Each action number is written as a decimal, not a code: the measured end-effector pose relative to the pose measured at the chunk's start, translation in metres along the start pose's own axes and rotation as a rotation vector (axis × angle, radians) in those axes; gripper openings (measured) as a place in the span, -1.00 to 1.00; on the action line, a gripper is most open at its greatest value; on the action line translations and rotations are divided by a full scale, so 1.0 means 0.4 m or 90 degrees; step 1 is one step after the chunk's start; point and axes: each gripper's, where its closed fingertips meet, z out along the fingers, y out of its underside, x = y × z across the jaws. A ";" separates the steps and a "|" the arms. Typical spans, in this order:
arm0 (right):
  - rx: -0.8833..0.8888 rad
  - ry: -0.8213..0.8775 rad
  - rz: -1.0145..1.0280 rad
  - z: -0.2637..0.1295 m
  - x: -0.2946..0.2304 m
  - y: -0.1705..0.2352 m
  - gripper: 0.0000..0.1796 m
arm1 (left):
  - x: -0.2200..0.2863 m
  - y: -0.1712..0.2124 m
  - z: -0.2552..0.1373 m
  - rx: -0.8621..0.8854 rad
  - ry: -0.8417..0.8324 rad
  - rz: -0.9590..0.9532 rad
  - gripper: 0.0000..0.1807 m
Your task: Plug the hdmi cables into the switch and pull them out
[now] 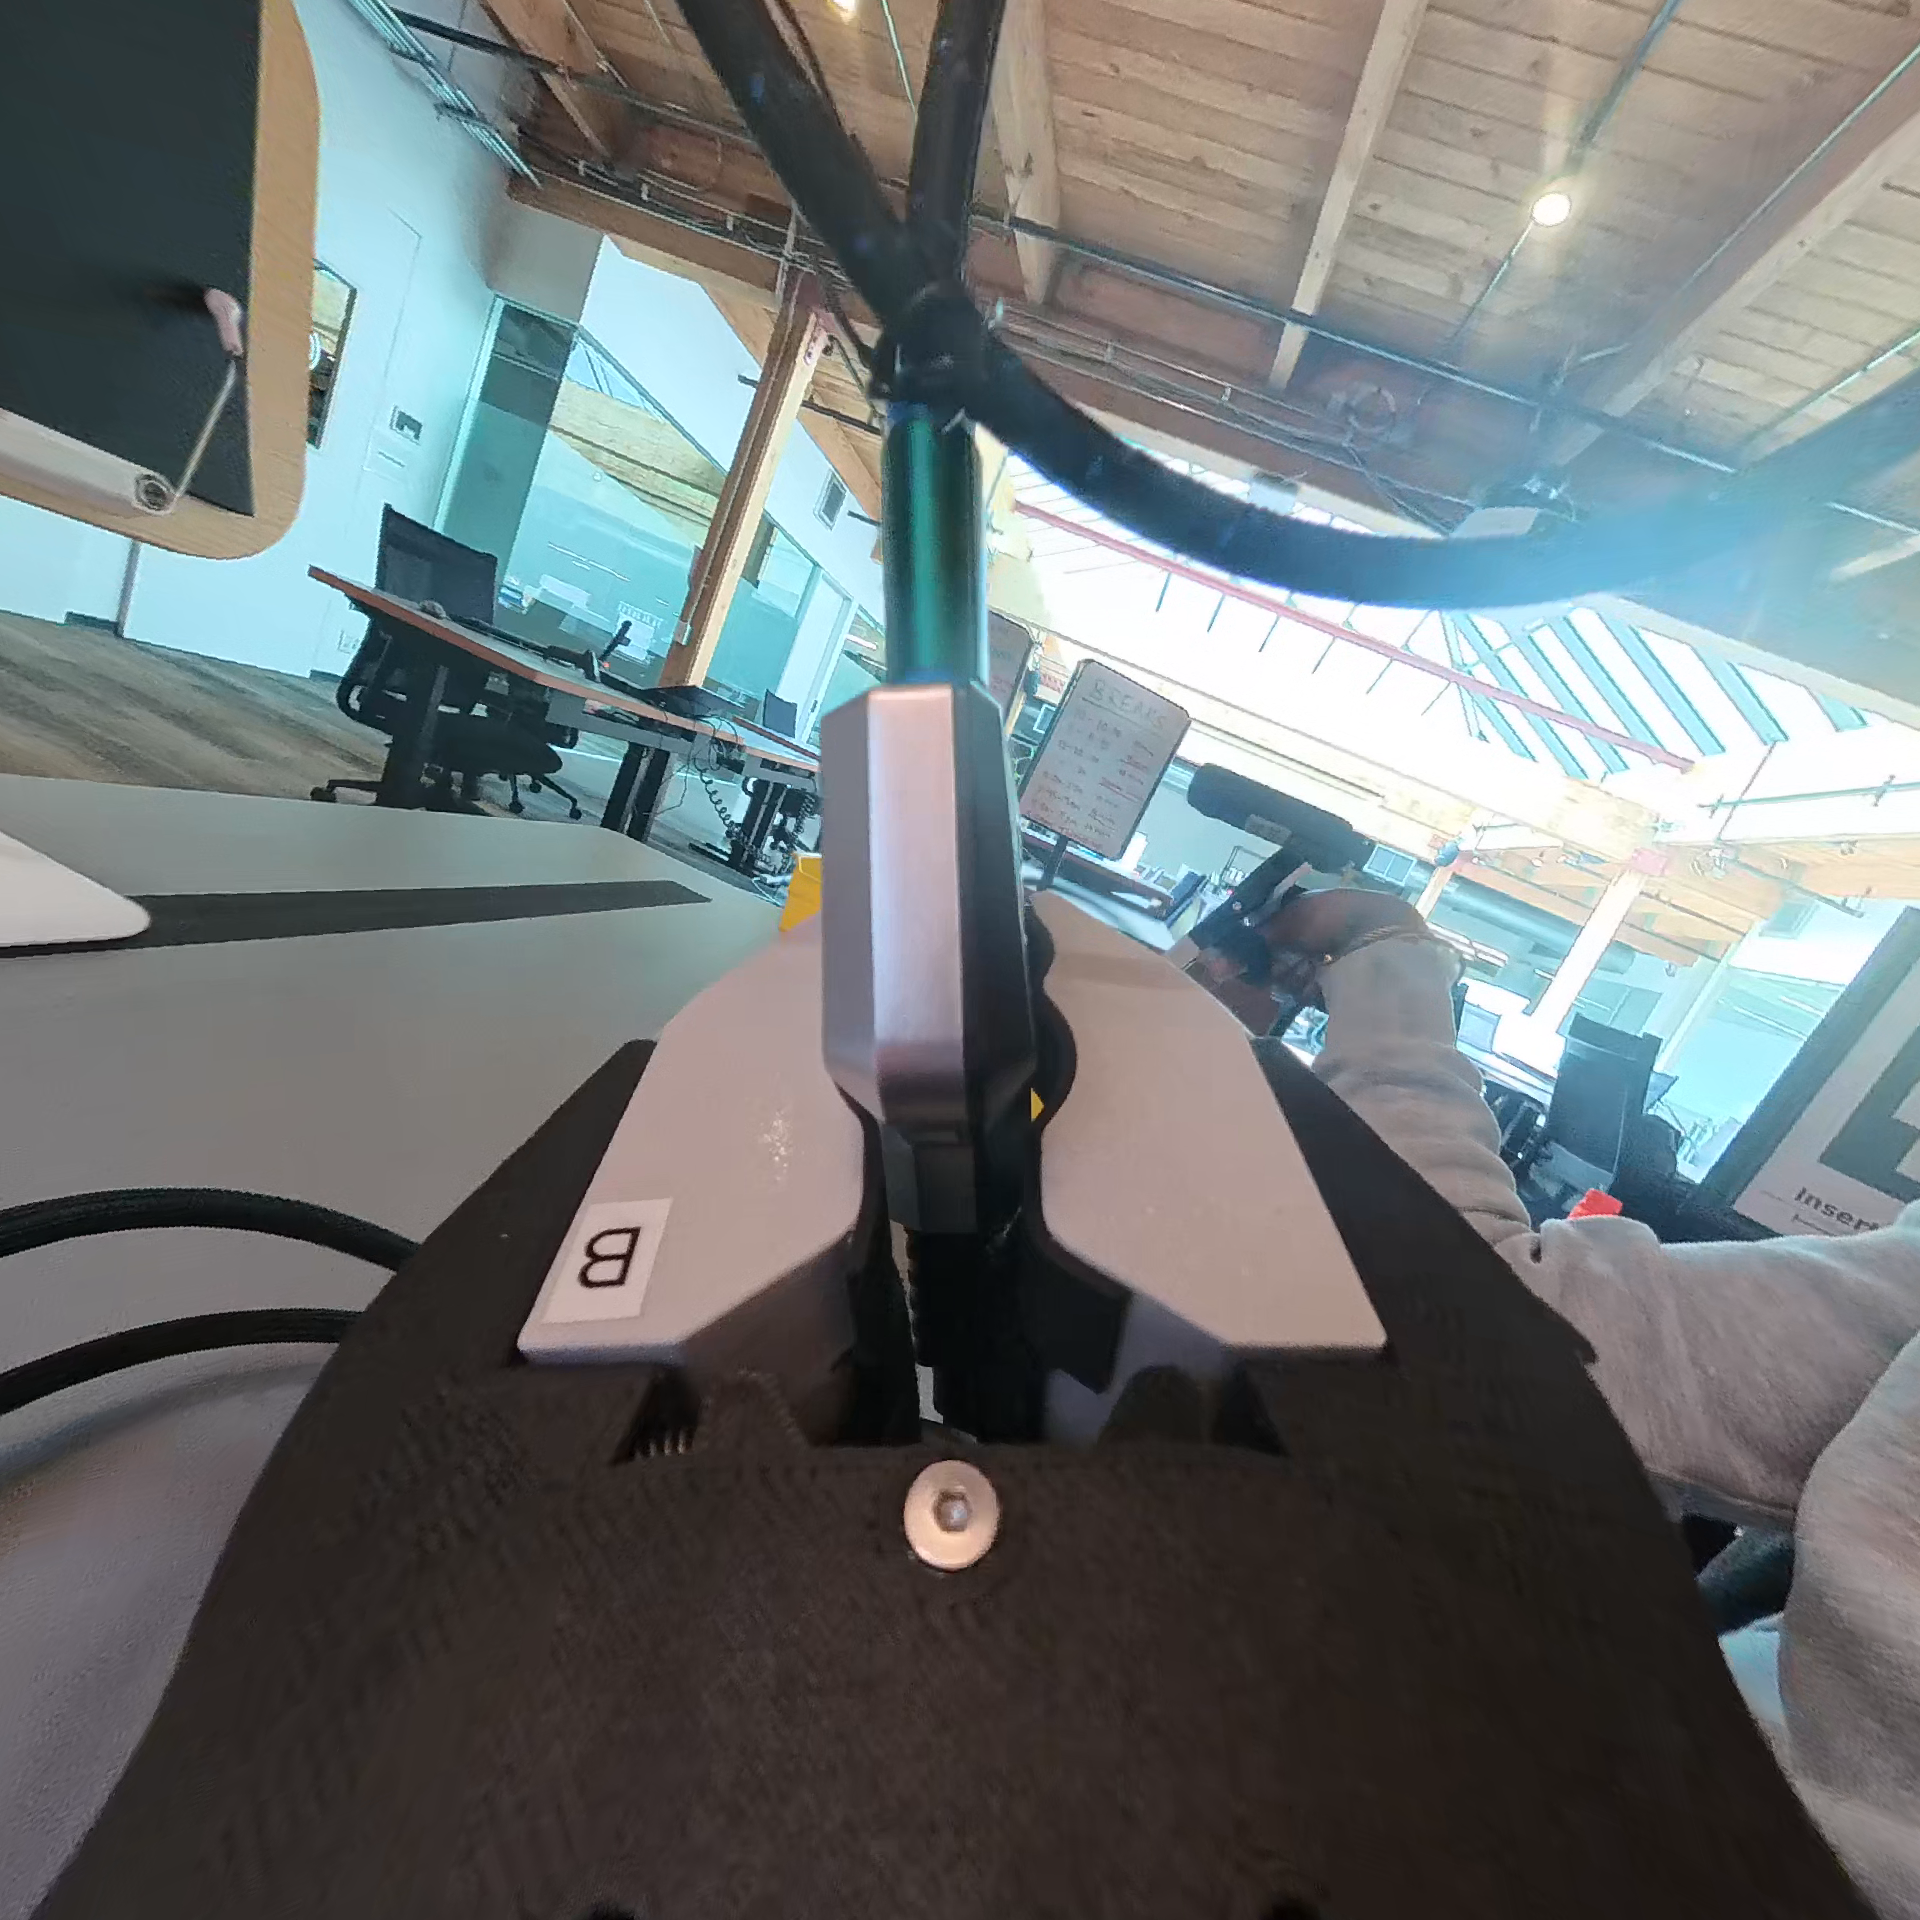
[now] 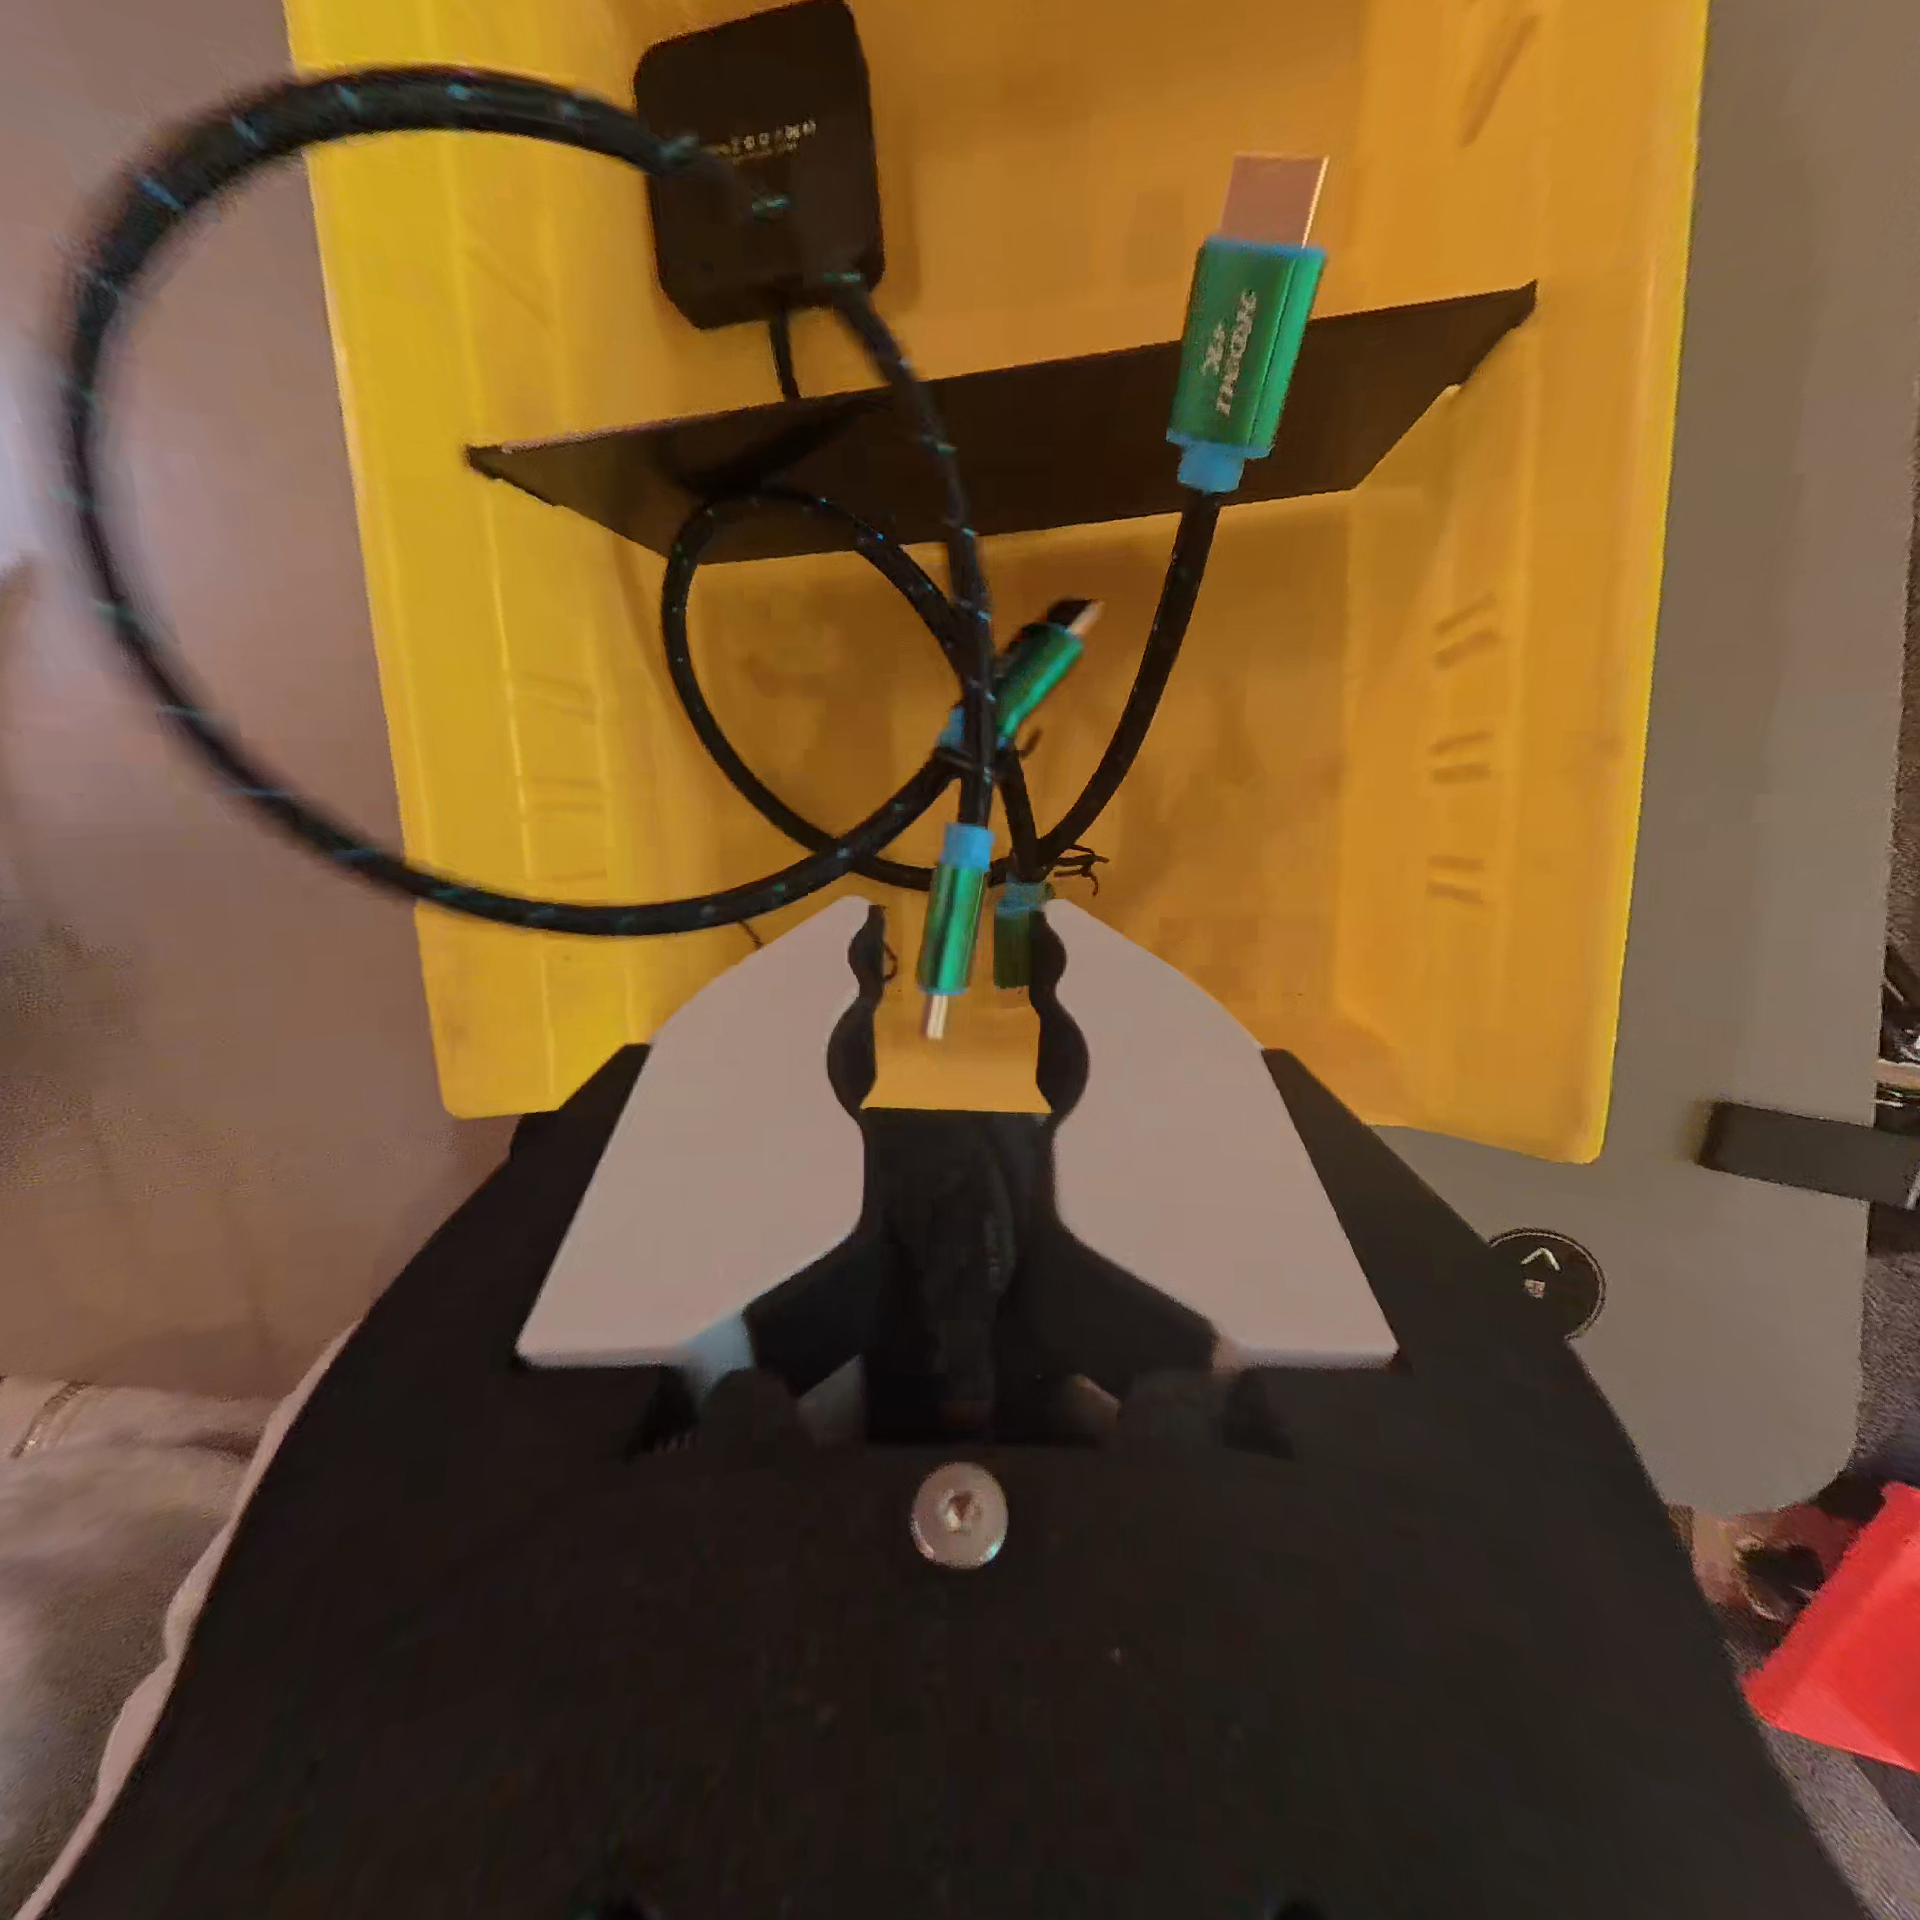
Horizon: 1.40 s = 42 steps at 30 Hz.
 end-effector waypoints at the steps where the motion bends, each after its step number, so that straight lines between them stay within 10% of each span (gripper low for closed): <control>1: 0.005 -0.010 0.001 -0.004 -0.007 -0.002 -0.69 | -0.001 -0.002 -0.001 0.003 -0.001 -0.002 -0.75; 10: 0.082 -0.027 -0.123 -0.057 -0.091 -0.055 -0.71 | 0.009 0.019 0.008 -0.033 0.001 0.031 -0.74; 18: 0.596 -0.299 -0.516 -0.337 -0.605 -0.253 -0.61 | 0.023 0.016 0.011 -0.025 0.006 0.078 -0.74; 27: 0.237 -0.704 -0.835 -0.044 -1.153 -0.028 -0.59 | 0.081 0.033 0.014 -0.058 0.091 0.113 -0.76; 42: 0.201 -0.826 -0.803 -0.012 -1.224 0.020 -0.87 | 0.093 0.018 0.014 -0.049 0.095 0.126 -0.67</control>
